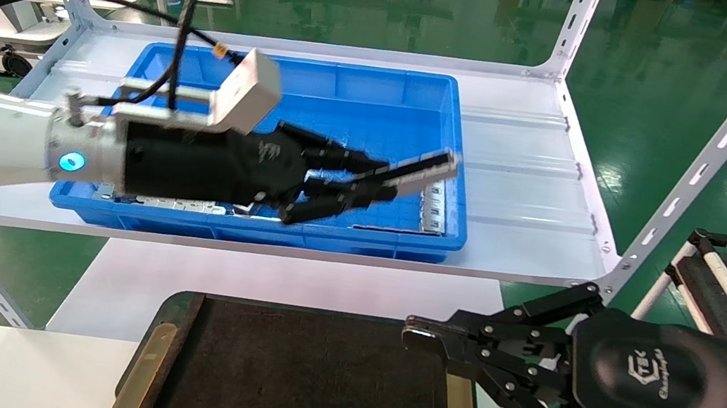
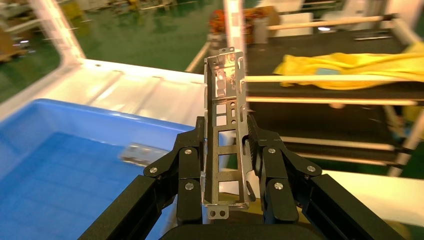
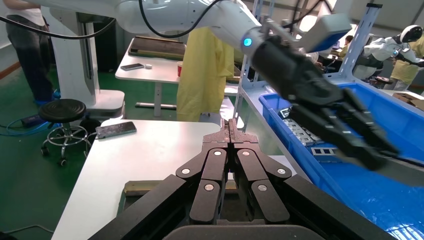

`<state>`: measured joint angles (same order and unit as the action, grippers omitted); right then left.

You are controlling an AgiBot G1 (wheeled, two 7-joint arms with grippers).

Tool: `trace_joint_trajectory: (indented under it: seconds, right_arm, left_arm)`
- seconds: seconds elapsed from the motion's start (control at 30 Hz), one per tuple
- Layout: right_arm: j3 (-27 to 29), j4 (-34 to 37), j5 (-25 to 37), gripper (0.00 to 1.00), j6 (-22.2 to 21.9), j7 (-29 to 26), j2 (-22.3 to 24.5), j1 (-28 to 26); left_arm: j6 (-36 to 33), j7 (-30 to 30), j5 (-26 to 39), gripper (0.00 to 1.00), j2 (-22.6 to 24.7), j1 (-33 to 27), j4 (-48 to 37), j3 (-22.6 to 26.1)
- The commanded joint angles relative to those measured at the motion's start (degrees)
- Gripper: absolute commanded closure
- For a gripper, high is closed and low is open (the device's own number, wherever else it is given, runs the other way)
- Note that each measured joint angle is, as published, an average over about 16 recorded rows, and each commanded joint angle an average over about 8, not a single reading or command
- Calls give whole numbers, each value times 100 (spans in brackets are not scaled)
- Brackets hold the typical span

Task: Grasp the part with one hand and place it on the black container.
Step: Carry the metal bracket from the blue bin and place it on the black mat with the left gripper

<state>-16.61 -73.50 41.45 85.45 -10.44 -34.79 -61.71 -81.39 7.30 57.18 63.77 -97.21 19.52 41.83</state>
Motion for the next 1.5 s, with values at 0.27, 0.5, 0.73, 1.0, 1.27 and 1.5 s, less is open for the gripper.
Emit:
trace_joint_trajectory:
  seconds: [0.27, 0.5, 0.73, 1.0, 1.27, 1.5]
  right_arm:
    - [-3, 0, -2, 100, -2, 2, 1, -1]
    - [-6, 0, -4, 100, -3, 3, 2, -1]
    - [-8, 0, -6, 100, -4, 4, 4, -2]
    - [-11, 0, -8, 100, -5, 6, 5, -2]
    - [-14, 0, -10, 100, -6, 7, 6, -3]
    - [-16, 0, -11, 100, -7, 8, 7, -4]
  left_arm:
    - [-795, -200, -268, 100, -647, 530, 897, -23]
    - [-509, -587, -489, 100, -1312, 1489, 2082, -29]
    - [319, -1124, -742, 100, -1853, 2732, 3061, -67]
    - [1860, -1623, -856, 100, -2047, 4012, 3657, -75]
    - [3458, -2063, -1083, 100, -1725, 4808, 3637, -186]
    - [4519, -2377, -1178, 100, -1358, 5127, 3537, -225]
